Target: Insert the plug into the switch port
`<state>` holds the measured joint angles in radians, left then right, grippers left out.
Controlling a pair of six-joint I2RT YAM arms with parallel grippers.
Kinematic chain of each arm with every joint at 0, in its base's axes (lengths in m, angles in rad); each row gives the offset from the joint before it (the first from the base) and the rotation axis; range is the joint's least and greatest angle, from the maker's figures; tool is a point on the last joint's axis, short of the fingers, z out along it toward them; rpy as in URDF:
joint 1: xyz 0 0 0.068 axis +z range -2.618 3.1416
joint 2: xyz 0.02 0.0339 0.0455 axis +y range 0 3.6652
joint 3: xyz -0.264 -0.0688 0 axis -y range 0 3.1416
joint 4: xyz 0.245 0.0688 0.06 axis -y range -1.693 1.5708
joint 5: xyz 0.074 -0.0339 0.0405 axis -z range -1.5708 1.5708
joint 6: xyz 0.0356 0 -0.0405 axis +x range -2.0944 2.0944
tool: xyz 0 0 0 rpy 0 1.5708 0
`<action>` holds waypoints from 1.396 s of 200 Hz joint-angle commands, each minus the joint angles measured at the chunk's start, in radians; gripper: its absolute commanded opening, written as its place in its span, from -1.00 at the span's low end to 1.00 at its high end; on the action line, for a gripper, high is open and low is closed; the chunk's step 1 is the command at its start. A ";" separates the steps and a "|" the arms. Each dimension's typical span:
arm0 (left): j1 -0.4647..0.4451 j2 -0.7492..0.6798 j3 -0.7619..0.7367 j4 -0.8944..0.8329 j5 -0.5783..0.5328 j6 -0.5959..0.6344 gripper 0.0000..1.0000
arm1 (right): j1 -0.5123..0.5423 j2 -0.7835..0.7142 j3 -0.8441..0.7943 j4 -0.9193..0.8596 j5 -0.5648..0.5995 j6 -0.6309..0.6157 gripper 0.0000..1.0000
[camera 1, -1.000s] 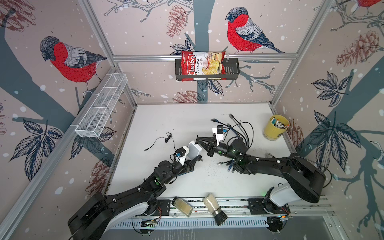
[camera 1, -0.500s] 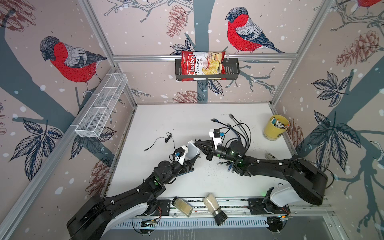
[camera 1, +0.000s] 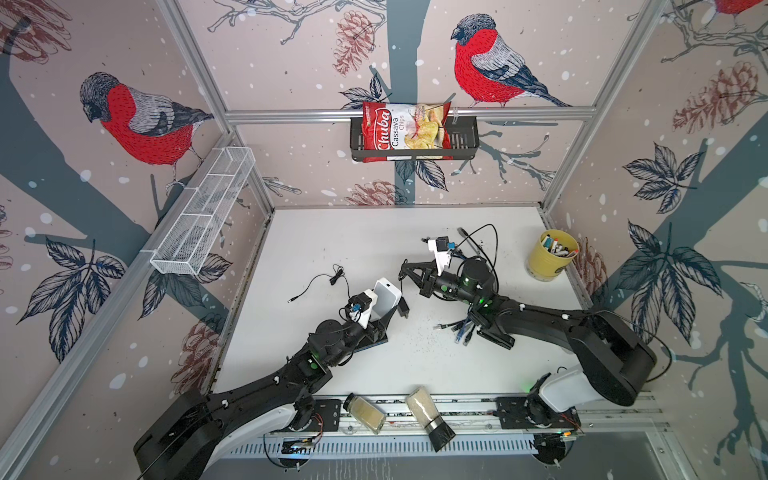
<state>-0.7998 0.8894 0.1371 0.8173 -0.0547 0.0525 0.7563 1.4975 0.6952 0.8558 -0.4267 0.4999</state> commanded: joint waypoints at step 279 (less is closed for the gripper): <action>0.002 0.008 0.060 -0.063 -0.052 -0.022 -0.70 | -0.026 0.305 0.266 -0.943 0.142 -0.333 -1.00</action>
<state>-0.7994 0.8814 0.1574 0.7940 -0.0849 0.0589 0.7765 1.8385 0.9966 -0.1059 -0.2710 0.1131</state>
